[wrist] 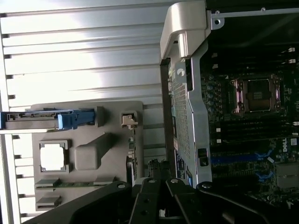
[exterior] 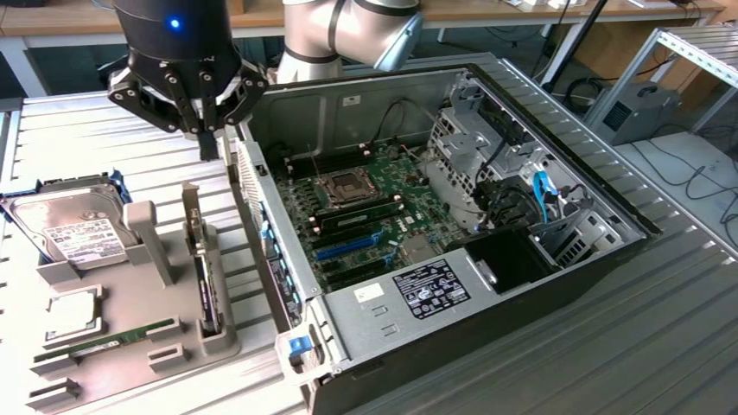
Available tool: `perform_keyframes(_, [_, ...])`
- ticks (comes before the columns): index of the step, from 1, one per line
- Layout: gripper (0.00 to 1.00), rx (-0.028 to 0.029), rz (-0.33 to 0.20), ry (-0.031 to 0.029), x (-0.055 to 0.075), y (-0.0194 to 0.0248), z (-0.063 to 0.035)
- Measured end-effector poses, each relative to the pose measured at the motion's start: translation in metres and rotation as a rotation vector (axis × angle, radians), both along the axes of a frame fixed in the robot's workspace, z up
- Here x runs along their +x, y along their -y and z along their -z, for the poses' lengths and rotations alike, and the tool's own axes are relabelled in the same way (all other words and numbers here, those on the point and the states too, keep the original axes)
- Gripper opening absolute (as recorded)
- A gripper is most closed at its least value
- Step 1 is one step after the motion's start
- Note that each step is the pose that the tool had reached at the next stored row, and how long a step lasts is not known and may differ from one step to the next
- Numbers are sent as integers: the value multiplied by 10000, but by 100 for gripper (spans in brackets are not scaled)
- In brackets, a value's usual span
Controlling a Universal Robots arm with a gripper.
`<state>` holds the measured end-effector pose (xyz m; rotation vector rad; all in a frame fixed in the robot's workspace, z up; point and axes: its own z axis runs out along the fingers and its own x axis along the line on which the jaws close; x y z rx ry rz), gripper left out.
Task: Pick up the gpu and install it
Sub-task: 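Reach for the gpu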
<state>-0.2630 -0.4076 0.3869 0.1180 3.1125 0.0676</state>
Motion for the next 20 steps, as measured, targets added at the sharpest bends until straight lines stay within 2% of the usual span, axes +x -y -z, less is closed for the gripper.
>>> perform_keyframes(5, [11, 0, 0, 1, 0, 38, 2])
perform_keyframes(20, [11, 0, 0, 0, 0, 93, 11])
